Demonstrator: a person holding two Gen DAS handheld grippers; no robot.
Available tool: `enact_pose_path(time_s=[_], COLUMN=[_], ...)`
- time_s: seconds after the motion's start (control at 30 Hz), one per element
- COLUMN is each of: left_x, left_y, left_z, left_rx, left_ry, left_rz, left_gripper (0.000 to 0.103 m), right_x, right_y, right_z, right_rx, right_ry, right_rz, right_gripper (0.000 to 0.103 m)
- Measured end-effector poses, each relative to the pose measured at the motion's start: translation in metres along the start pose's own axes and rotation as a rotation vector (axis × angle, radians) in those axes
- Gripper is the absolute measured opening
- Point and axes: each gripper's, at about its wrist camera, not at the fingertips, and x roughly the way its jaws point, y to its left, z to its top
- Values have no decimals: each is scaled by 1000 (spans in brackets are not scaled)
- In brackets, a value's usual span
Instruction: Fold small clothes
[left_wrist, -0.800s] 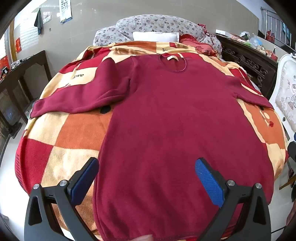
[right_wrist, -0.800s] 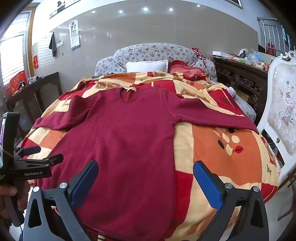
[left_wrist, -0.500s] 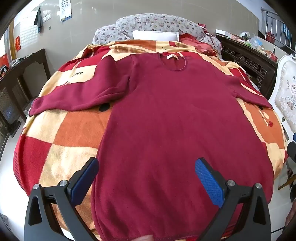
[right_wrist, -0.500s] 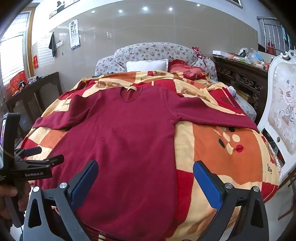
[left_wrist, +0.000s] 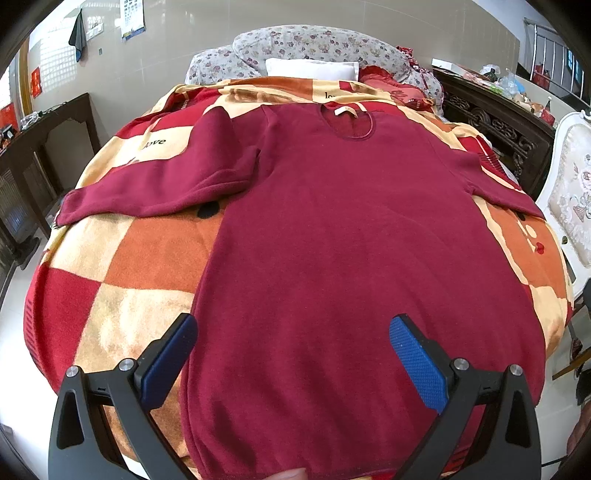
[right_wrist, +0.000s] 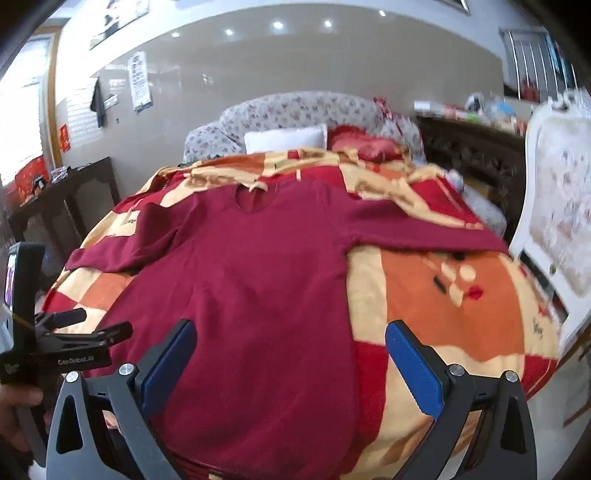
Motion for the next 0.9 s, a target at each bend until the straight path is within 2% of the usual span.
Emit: enact_pose_path(time_s=[0.2, 0.63, 0.77, 0.9], left_x=[5, 10, 11, 11], left_y=[4, 4, 6, 6], left_z=[-1, -5, -5, -5], left_rx=[-19, -36, -38, -44], left_ry=[14, 30, 31, 30], left_rz=[-4, 2, 4, 8], left_gripper=[103, 103, 103, 103], right_x=[-16, -14, -15, -23], right_y=[14, 26, 23, 20], right_z=[2, -4, -6, -8], right_rx=[-71, -106, -119, -115], right_ry=[-68, -73, -67, -136], right_rz=[58, -16, 36, 53], right_gripper=[103, 103, 103, 103])
